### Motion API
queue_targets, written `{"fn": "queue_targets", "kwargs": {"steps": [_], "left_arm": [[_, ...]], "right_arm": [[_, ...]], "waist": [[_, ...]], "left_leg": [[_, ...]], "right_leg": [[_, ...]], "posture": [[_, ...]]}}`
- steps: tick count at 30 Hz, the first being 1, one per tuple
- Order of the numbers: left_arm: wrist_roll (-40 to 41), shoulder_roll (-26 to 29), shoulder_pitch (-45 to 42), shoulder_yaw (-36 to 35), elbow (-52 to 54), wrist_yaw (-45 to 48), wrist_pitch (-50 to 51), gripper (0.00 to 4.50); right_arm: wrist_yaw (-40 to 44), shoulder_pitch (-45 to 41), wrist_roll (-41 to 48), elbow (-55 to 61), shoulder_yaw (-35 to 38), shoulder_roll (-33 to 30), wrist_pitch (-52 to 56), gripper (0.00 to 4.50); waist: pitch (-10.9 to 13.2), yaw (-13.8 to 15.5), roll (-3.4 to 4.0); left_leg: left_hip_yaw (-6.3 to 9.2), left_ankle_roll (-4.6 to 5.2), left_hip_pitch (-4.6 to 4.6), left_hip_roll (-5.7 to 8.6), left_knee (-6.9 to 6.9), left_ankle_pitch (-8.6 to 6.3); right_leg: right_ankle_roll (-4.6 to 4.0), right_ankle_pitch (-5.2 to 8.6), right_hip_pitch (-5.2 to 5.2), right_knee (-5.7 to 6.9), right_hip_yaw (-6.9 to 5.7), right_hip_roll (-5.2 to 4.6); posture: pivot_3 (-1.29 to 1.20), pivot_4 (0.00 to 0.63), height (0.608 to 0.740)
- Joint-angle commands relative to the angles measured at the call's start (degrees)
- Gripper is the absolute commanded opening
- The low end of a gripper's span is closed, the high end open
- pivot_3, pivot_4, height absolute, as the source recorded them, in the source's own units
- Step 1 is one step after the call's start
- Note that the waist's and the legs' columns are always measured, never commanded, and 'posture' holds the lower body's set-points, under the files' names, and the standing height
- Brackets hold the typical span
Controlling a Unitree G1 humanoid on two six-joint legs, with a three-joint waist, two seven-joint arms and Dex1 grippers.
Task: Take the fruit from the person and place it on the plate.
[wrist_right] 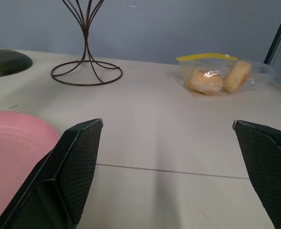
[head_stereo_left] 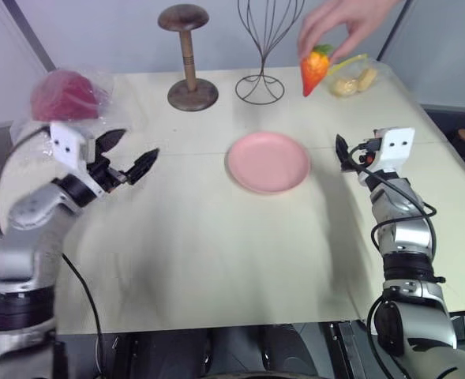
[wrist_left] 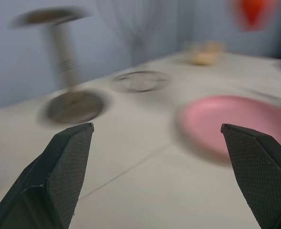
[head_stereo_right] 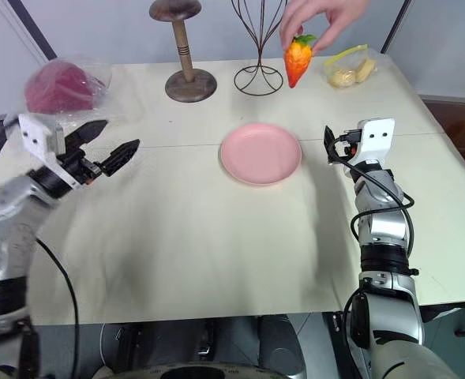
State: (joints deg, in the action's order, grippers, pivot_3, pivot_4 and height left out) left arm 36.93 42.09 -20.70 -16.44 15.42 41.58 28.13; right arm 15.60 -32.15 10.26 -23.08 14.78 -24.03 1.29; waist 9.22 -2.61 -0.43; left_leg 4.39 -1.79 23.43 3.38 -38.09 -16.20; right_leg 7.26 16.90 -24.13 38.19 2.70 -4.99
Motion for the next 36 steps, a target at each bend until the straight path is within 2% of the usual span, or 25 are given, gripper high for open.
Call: {"fn": "queue_targets", "kwargs": {"steps": [1,5,8,12,18,27,36], "left_arm": [[5.15,5.32,-1.85,1.04,2.88,6.88,6.17,4.5],[6.1,8.75,-4.29,2.55,2.97,10.17,9.13,4.5],[5.53,8.46,-5.13,2.67,2.52,10.18,9.38,4.5],[5.0,7.61,-4.88,3.62,1.98,10.61,9.24,4.5],[4.39,7.2,-4.41,3.75,2.16,10.86,9.01,4.5],[4.42,6.34,-2.4,2.87,3.86,9.79,9.01,4.5],[4.36,5.3,-1.57,2.62,4.5,8.43,8.59,4.5]], "right_arm": [[-0.02,-1.08,0.02,0.64,0.53,-0.99,-0.77,4.46],[1.62,-0.14,0.26,5.36,-0.07,-2.68,2.51,4.46],[4.28,-0.49,4.2,12.47,-0.09,-4.59,14.02,4.46],[2.95,-4.95,13.93,20.75,2.95,-5.82,36.65,4.46],[2.7,-9.28,22.4,28.02,3.34,-4.73,52.0,4.46],[1.98,-12.71,24.74,33.59,-0.41,-2.85,57.67,4.46],[1.94,-15.4,23.38,31.89,-1.33,-2.59,56.31,4.46]], "waist": [[0.0,-0.07,0.01],[0.0,0.01,0.01],[0.01,0.03,0.03],[0.01,-0.07,0.02],[0.01,0.09,0.02],[0.02,0.11,0.02],[0.01,0.09,0.02]], "left_leg": [[0.0,0.0,0.0,0.0,0.01,0.0],[0.0,0.0,-0.02,-0.01,0.02,0.0],[0.0,0.01,-0.01,0.0,0.01,0.0],[0.0,0.01,-0.01,-0.04,0.02,0.0],[0.01,0.03,-0.01,-0.04,0.04,-0.02],[0.01,0.04,0.0,-0.01,0.02,-0.02],[0.01,0.04,0.0,-0.01,0.02,-0.02]], "right_leg": [[0.0,0.0,0.0,0.0,0.0,0.01],[0.0,0.0,0.01,0.01,0.0,0.03],[0.0,0.0,0.01,0.01,0.0,0.02],[0.0,0.0,0.01,-0.01,0.01,0.05],[-0.01,0.0,0.0,-0.02,0.01,0.04],[-0.01,0.0,-0.01,0.0,0.0,0.0],[-0.01,0.0,-0.02,0.0,0.0,-0.01]], "posture": [[0.0,0.15,0.74],[0.0,0.15,0.74],[0.0,0.15,0.74],[0.0,0.15,0.74],[0.0,0.15,0.74],[0.0,0.15,0.74],[0.0,0.15,0.74]]}}
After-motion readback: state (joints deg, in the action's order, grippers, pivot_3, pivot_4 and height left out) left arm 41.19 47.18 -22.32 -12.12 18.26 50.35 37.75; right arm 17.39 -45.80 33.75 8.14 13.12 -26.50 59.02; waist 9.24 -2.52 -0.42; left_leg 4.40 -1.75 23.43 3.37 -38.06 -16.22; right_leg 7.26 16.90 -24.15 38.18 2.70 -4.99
